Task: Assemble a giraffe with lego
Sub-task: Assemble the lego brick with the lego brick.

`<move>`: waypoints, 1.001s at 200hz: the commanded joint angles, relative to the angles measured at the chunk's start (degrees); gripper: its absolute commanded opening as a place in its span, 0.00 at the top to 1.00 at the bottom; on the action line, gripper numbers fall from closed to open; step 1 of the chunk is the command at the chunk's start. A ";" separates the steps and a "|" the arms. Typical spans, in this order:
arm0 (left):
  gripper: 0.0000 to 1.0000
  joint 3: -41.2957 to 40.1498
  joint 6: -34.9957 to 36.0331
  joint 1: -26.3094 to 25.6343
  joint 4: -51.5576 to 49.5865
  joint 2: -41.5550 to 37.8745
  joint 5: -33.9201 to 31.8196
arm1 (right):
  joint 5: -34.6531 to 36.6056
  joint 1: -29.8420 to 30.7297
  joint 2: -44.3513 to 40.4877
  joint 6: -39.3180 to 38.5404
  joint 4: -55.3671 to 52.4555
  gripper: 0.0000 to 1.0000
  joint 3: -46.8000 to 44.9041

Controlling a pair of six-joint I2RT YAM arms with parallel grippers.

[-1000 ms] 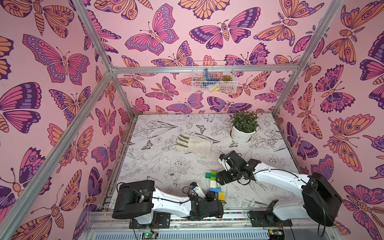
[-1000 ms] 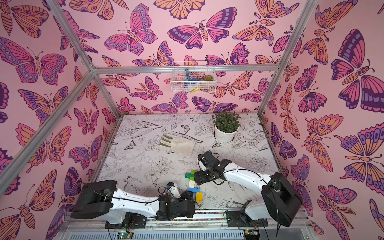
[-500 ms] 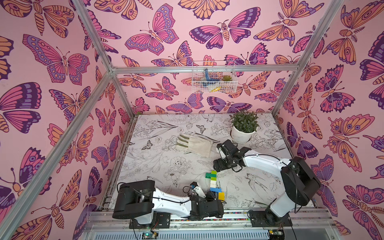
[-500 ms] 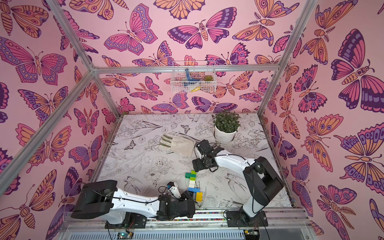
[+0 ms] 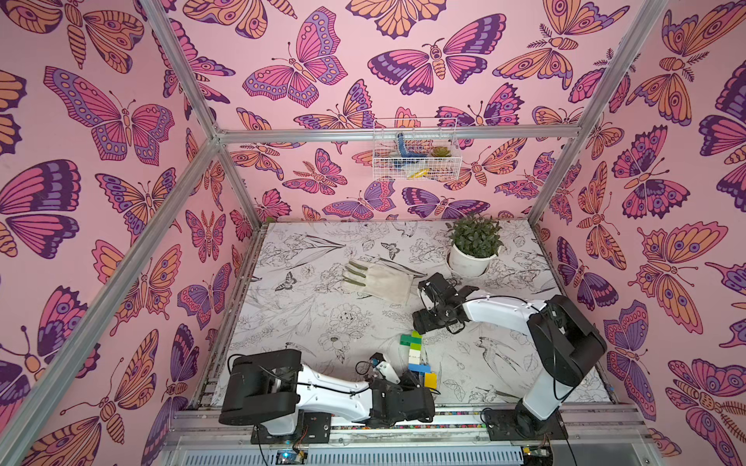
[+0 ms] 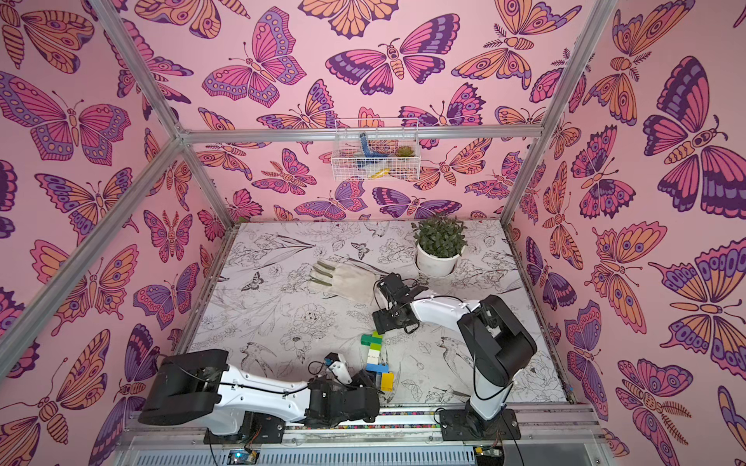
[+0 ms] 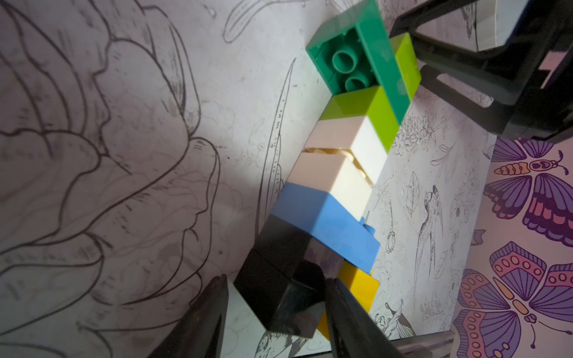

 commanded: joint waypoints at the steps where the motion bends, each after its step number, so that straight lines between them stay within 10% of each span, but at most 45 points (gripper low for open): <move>1: 0.45 -1.15 1.17 0.39 -3.72 1.87 1.66 | -0.33 1.18 1.40 -1.12 -0.45 0.12 -0.64; 200: 0.45 -1.84 2.00 0.52 -4.88 0.11 0.71 | 1.34 4.99 -2.28 -2.45 -1.04 0.13 -7.18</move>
